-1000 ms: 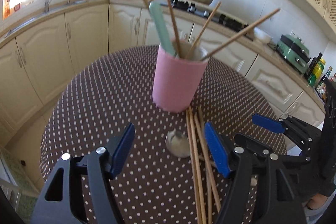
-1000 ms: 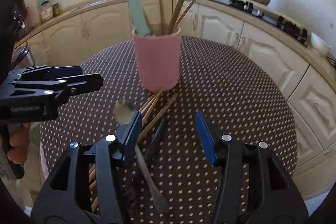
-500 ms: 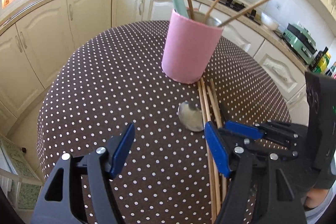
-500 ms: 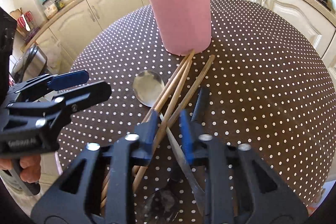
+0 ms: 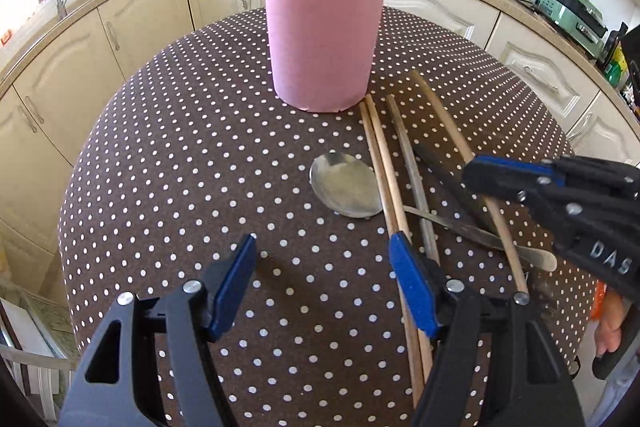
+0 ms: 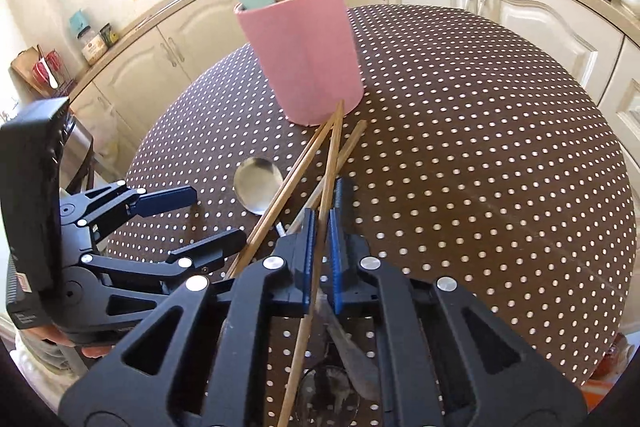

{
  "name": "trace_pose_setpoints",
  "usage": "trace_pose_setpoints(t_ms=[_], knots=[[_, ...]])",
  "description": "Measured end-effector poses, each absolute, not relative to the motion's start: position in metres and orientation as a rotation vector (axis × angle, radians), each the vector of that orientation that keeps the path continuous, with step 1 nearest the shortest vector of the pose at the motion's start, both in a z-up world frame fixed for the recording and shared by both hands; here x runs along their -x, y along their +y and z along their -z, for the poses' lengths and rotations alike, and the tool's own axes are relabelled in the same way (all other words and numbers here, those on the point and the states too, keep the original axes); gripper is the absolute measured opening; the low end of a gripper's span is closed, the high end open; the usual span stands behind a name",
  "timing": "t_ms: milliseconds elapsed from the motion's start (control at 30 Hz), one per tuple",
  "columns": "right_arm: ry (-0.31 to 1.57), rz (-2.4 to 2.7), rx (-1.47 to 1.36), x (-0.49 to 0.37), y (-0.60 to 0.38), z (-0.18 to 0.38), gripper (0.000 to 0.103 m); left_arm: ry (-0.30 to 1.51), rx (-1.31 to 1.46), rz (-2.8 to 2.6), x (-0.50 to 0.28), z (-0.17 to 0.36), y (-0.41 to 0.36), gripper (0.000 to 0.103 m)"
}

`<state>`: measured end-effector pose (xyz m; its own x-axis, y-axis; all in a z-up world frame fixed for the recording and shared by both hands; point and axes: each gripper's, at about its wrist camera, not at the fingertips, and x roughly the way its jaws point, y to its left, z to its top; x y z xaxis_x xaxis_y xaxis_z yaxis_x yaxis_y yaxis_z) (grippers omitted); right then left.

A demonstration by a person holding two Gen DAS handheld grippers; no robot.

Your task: Organize utensils

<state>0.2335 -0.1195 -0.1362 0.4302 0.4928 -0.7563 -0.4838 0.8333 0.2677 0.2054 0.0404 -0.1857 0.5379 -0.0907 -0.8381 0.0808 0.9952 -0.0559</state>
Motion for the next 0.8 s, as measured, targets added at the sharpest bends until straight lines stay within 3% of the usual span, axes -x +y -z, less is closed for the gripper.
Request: trace_pose_setpoints(t_ms=[333,500,633,800], knots=[[0.928,-0.598,-0.039,-0.235,-0.132,0.132,0.008,1.026,-0.051,0.094,-0.219,0.189,0.021,0.067],[0.936,-0.588,-0.044,-0.237,-0.139,0.133,0.008,1.062,-0.048,0.092,-0.230,0.186,0.013,0.043],[0.936,-0.582,-0.044,-0.237,-0.144,0.132,0.008,1.066,-0.030,0.099,-0.233,0.185,0.010,0.010],[0.936,-0.581,-0.041,-0.238,-0.148,0.133,0.008,1.075,0.054,0.117,-0.224,0.185,0.025,0.006]])
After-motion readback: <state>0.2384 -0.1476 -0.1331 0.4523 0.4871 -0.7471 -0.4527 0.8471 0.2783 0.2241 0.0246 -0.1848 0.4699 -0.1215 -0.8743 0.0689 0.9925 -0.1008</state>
